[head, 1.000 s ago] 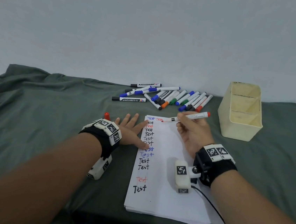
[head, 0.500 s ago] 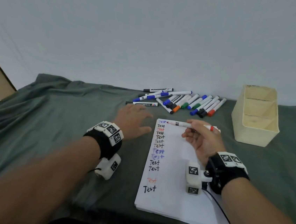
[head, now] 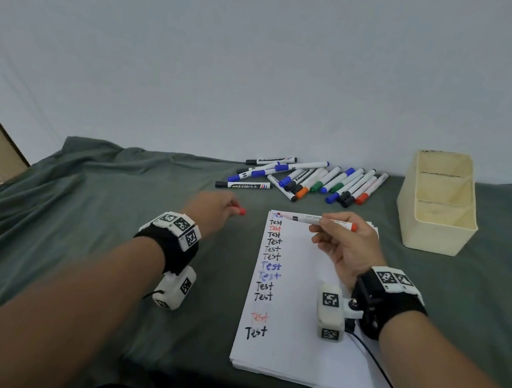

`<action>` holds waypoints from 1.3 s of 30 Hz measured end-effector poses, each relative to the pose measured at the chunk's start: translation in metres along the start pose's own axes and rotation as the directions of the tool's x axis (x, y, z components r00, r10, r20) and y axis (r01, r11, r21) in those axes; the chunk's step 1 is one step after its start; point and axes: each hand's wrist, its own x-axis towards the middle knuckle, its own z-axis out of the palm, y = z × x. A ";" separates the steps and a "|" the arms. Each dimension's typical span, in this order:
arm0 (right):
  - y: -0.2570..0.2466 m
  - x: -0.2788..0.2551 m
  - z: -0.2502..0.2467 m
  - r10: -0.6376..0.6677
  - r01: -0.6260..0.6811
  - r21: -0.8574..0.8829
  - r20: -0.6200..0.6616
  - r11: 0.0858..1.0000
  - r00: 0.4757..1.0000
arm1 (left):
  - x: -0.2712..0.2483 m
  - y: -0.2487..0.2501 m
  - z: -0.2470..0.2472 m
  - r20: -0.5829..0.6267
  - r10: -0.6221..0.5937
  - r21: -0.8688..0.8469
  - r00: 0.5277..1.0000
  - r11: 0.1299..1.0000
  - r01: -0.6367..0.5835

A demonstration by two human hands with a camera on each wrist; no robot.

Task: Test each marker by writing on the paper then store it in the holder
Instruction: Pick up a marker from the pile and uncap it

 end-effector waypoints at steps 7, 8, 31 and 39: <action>-0.002 -0.002 0.001 0.000 0.000 -0.012 0.010 1.000 1.000 | 0.004 0.044 0.014 0.022 0.110 -0.116 0.994 0.987 -0.107; -0.002 -0.002 0.000 0.001 -0.001 -0.014 0.011 1.000 1.000 | 0.004 0.048 0.015 0.030 0.120 -0.133 0.992 0.984 -0.115; -0.001 0.008 -0.001 0.053 -0.020 0.200 -0.161 0.980 0.986 | 0.021 0.073 0.045 0.206 0.070 0.074 0.976 0.993 -0.087; -0.001 0.010 -0.004 0.074 -0.027 0.253 -0.179 0.967 0.981 | 0.030 0.057 0.067 0.461 -0.127 0.280 0.878 0.960 -0.008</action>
